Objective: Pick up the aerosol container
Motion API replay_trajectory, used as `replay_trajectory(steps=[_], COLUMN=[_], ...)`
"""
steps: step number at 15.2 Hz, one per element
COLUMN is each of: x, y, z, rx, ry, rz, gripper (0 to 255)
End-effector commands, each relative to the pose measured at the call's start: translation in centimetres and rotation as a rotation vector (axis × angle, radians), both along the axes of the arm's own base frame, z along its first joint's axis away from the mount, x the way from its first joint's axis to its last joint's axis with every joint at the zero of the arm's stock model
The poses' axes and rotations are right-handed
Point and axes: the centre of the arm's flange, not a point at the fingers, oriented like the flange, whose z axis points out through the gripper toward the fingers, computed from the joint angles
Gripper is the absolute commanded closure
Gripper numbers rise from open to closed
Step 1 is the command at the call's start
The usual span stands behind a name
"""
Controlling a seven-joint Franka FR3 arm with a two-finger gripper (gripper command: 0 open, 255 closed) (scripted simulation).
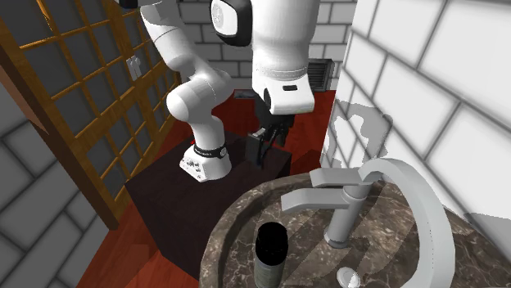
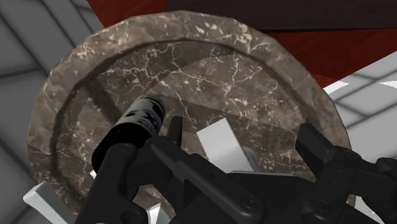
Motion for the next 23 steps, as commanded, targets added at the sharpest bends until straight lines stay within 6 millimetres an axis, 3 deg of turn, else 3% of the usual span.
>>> replay_trajectory(steps=[1,10,18,20,21,23], x=[0.8,5.2,5.3,5.3,5.4,5.4], y=[-2.2,-11.6,-11.8,-11.8,-11.8,-11.9], z=[-1.5,-6.1,-10.2,-10.2,-10.3,-10.3], rx=[-0.007,-0.034,-0.035,-0.035,-0.035,-0.035], ry=[-0.008,-0.043,-0.044,-0.044,-0.044,-0.044], rz=[0.010,0.050,0.052,0.052,0.052,0.052], gripper=[0,0,0,0,255,255])
